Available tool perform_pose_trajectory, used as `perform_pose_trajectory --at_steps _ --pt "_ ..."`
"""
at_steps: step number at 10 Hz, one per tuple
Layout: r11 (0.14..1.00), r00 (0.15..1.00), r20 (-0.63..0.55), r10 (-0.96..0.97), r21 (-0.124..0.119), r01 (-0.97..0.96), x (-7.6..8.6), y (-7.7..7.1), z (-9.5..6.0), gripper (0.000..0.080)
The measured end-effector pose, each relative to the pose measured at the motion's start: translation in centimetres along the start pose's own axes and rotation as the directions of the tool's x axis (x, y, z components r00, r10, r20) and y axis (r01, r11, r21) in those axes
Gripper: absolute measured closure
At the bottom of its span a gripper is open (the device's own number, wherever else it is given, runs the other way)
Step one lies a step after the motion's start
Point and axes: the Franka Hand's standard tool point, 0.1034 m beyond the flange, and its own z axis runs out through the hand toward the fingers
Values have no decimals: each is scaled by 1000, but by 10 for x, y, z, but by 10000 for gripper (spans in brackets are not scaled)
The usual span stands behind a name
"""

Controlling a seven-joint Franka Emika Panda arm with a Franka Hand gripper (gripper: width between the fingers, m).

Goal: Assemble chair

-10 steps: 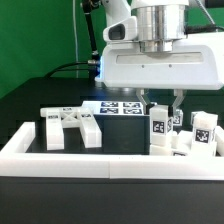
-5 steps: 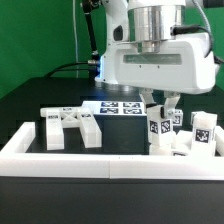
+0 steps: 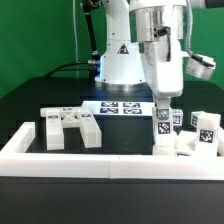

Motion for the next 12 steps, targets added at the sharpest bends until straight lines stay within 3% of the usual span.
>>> perform_pose_trajectory --at_steps 2,3,4,5,6,10,12 --pt "996 996 0 91 0 -91 -1 0 0 509" --pt "998 998 0 56 0 -56 -1 0 0 352" --pt "1000 1000 0 23 -1 -23 -1 0 0 352" --pt "1000 1000 0 -19 -1 19 0 0 0 224" --pt "998 998 0 -60 -1 60 -1 0 0 173" --pt "883 883 -3 -469 -3 469 -7 0 0 151" --pt "755 755 -4 -656 -6 656 -7 0 0 150"
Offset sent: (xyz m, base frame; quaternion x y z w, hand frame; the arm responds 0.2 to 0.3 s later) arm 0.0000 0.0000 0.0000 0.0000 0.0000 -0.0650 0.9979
